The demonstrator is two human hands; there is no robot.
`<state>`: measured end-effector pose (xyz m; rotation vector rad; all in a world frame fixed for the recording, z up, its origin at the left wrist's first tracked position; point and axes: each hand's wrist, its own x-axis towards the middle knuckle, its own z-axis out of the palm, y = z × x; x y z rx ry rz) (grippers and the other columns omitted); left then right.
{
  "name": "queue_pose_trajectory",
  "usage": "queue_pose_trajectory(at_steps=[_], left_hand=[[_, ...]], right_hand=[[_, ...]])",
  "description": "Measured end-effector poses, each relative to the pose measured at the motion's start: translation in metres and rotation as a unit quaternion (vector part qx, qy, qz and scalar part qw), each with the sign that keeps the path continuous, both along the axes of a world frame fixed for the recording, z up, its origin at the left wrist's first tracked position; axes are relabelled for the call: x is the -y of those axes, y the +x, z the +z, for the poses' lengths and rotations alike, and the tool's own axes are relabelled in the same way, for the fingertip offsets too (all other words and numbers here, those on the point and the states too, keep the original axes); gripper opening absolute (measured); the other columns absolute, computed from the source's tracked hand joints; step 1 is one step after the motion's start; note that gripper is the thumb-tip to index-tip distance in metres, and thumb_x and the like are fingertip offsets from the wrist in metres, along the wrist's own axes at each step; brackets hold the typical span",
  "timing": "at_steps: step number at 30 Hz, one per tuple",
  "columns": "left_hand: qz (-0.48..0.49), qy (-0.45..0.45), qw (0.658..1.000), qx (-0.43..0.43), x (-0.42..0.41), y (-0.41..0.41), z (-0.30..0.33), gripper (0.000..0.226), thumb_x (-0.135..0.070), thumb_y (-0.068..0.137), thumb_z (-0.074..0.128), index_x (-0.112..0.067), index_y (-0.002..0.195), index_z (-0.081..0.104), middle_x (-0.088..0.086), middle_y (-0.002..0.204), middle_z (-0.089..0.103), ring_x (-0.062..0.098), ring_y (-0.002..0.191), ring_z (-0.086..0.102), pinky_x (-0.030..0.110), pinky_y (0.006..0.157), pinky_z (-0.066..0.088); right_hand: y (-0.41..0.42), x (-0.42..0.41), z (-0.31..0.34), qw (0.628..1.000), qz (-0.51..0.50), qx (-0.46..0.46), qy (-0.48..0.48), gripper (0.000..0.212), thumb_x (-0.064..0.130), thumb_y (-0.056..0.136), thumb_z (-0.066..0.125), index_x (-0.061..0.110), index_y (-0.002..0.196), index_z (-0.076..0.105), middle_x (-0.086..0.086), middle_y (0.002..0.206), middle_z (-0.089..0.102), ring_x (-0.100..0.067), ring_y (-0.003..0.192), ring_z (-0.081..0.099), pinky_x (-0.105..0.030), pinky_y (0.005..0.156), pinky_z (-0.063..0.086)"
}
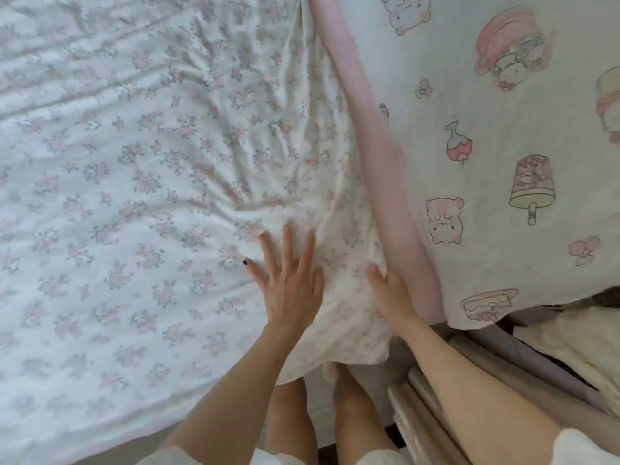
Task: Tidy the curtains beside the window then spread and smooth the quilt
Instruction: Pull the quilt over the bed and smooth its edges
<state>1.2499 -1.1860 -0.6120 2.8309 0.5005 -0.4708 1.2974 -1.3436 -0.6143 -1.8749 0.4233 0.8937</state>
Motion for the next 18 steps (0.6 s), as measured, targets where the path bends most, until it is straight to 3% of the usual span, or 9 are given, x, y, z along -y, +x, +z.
queue_pose_trajectory(at_steps=[2, 4, 6, 8, 11, 13, 14, 16, 18], left_hand=[[0.017, -0.017, 1.0, 0.001, 0.023, -0.004, 0.006, 0.058, -0.042, 0.094, 0.035, -0.034, 0.148, 0.013, 0.005, 0.159, 0.005, 0.041, 0.143, -0.006, 0.074, 0.103, 0.007], [0.0, -0.032, 0.999, -0.006, 0.043, -0.003, 0.009, 0.057, -0.043, 0.094, 0.03, -0.036, 0.147, 0.009, 0.002, 0.159, -0.001, 0.039, 0.142, -0.012, 0.073, 0.104, 0.002], [-0.032, -0.036, 0.998, -0.033, 0.065, -0.007, 0.011, 0.058, -0.045, 0.094, 0.026, -0.036, 0.147, 0.002, 0.0, 0.158, -0.009, 0.037, 0.141, -0.021, 0.072, 0.105, -0.003], [-0.041, -0.063, 0.995, -0.07, 0.076, -0.011, 0.009, 0.061, -0.047, 0.094, 0.027, -0.037, 0.147, -0.001, -0.003, 0.157, -0.018, 0.035, 0.138, -0.028, 0.07, 0.106, -0.007], [-0.036, -0.113, 0.991, -0.069, 0.072, -0.016, 0.011, 0.057, -0.041, 0.094, 0.034, -0.037, 0.146, 0.012, -0.006, 0.156, -0.019, 0.031, 0.139, -0.029, 0.067, 0.107, -0.008], [-0.007, -0.101, 0.994, -0.044, 0.058, -0.029, 0.014, 0.057, -0.036, 0.094, 0.037, -0.036, 0.146, 0.014, -0.004, 0.158, -0.014, 0.029, 0.141, -0.023, 0.067, 0.108, -0.004], [0.016, -0.08, 0.996, -0.04, 0.05, -0.038, 0.014, 0.06, -0.036, 0.094, 0.037, -0.036, 0.147, 0.009, -0.002, 0.158, -0.014, 0.03, 0.142, -0.022, 0.068, 0.108, -0.003], [0.074, -0.04, 0.995, -0.046, 0.031, -0.064, 0.012, 0.066, -0.041, 0.094, 0.035, -0.037, 0.147, -0.004, 0.001, 0.157, -0.018, 0.032, 0.141, -0.023, 0.068, 0.107, -0.003], [0.136, -0.021, 0.989, -0.046, 0.01, -0.087, 0.008, 0.071, -0.045, 0.093, 0.036, -0.038, 0.146, -0.011, 0.003, 0.156, -0.021, 0.033, 0.14, -0.025, 0.069, 0.106, -0.002]], right_hand=[[-0.005, 0.016, 0.009, 0.993, 0.034, 0.098, -0.06, 0.032, 0.033, 0.098, 0.037, 0.006, 0.1, 0.055, 0.003, 0.083, 0.058, -0.009, 0.073, 0.052, -0.008, 0.062, 0.038], [-0.009, 0.038, 0.01, 0.977, 0.073, 0.163, -0.12, 0.034, 0.029, 0.097, 0.038, -0.001, 0.096, 0.054, -0.014, 0.082, 0.059, -0.028, 0.079, 0.055, -0.02, 0.068, 0.037], [-0.012, 0.057, 0.006, 0.975, 0.101, 0.143, -0.137, 0.039, 0.032, 0.097, 0.038, -0.003, 0.096, 0.055, -0.023, 0.091, 0.061, -0.037, 0.09, 0.056, -0.035, 0.08, 0.042], [-0.009, 0.062, -0.003, 0.978, 0.113, 0.095, -0.148, 0.044, 0.037, 0.097, 0.036, -0.001, 0.104, 0.056, -0.018, 0.101, 0.063, -0.033, 0.099, 0.057, -0.033, 0.084, 0.041], [-0.001, 0.063, -0.011, 0.976, 0.147, 0.051, -0.149, 0.038, 0.041, 0.096, 0.037, 0.008, 0.097, 0.056, -0.004, 0.091, 0.058, -0.026, 0.095, 0.057, -0.033, 0.081, 0.039], [0.0, 0.058, -0.007, 0.97, 0.167, 0.047, -0.168, 0.032, 0.042, 0.094, 0.04, 0.012, 0.091, 0.05, 0.002, 0.085, 0.053, -0.022, 0.087, 0.054, -0.037, 0.078, 0.039], [0.0, 0.053, -0.004, 0.962, 0.17, 0.072, -0.201, 0.031, 0.042, 0.094, 0.043, 0.011, 0.095, 0.048, -0.001, 0.089, 0.054, -0.026, 0.09, 0.055, -0.039, 0.078, 0.041], [-0.008, 0.035, 0.005, 0.921, 0.168, 0.189, -0.296, 0.037, 0.034, 0.091, 0.048, 0.007, 0.117, 0.045, -0.014, 0.115, 0.054, -0.034, 0.108, 0.051, -0.045, 0.088, 0.043], [-0.019, 0.009, 0.013, 0.876, 0.214, 0.308, -0.305, 0.046, 0.024, 0.089, 0.05, 0.013, 0.131, 0.037, -0.017, 0.132, 0.045, -0.036, 0.123, 0.041, -0.056, 0.102, 0.034]])
